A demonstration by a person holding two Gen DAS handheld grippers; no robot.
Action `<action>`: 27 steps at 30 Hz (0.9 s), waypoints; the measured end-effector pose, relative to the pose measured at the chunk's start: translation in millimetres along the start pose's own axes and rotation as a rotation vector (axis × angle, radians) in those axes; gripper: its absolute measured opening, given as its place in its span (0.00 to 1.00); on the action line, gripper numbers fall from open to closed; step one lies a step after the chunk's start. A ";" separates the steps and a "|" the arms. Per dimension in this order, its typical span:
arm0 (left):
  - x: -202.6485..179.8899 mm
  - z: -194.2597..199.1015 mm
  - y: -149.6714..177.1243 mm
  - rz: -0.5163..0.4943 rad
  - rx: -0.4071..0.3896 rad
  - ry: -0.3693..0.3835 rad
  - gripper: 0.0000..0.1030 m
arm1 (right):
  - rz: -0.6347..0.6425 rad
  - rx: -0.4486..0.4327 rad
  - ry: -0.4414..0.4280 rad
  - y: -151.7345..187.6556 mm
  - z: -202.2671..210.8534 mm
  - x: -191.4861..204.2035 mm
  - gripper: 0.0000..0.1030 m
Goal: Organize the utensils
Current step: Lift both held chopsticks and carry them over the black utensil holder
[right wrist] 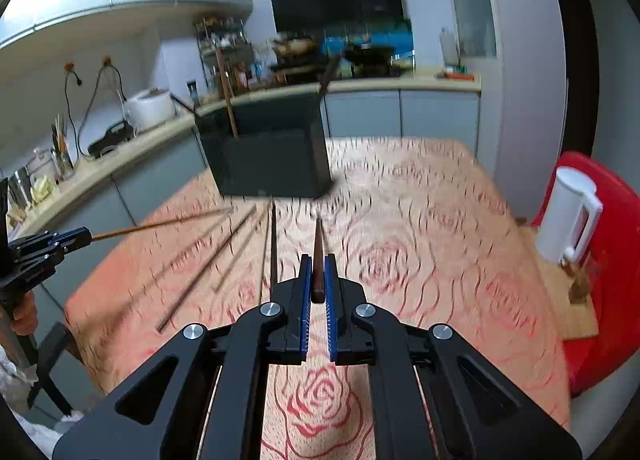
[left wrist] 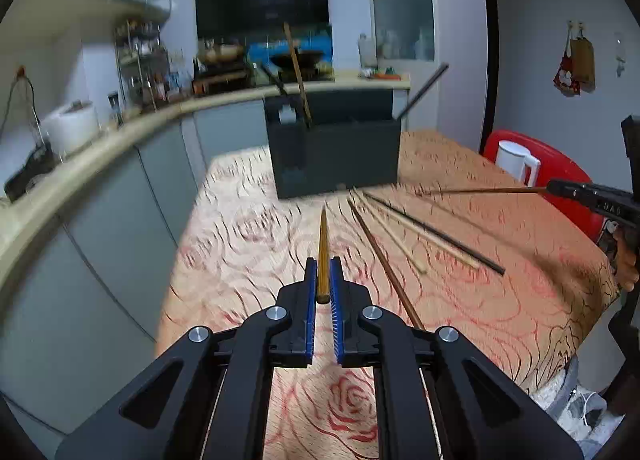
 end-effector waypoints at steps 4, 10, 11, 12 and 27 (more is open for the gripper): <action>2.7 16.1 -19.5 -0.033 -0.058 -0.024 0.06 | 0.013 -0.054 -0.008 -21.5 13.7 0.4 0.07; 10.0 34.2 -53.1 -0.046 -0.151 -0.039 0.06 | 0.010 -0.117 -0.024 -49.1 24.2 -1.1 0.07; 10.9 36.0 -60.3 -0.049 -0.167 -0.036 0.06 | 0.010 -0.125 -0.026 -52.9 25.1 -0.3 0.07; 11.2 35.9 -65.2 -0.051 -0.175 -0.036 0.06 | 0.012 -0.133 -0.027 -57.0 26.2 1.0 0.07; 15.6 37.6 -123.7 -0.066 -0.198 0.016 0.06 | 0.023 -0.131 -0.034 -109.0 23.7 10.8 0.07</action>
Point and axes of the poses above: each gripper's, at about its wrist camera, not at the fingertips, and z roughly against the way its jaws point, x to its left, y to its underside, the point moved 1 cm from there along -z, roughly the way its jaws point, and after that the axes turned 1 degree about x, right-handed, at the moved point
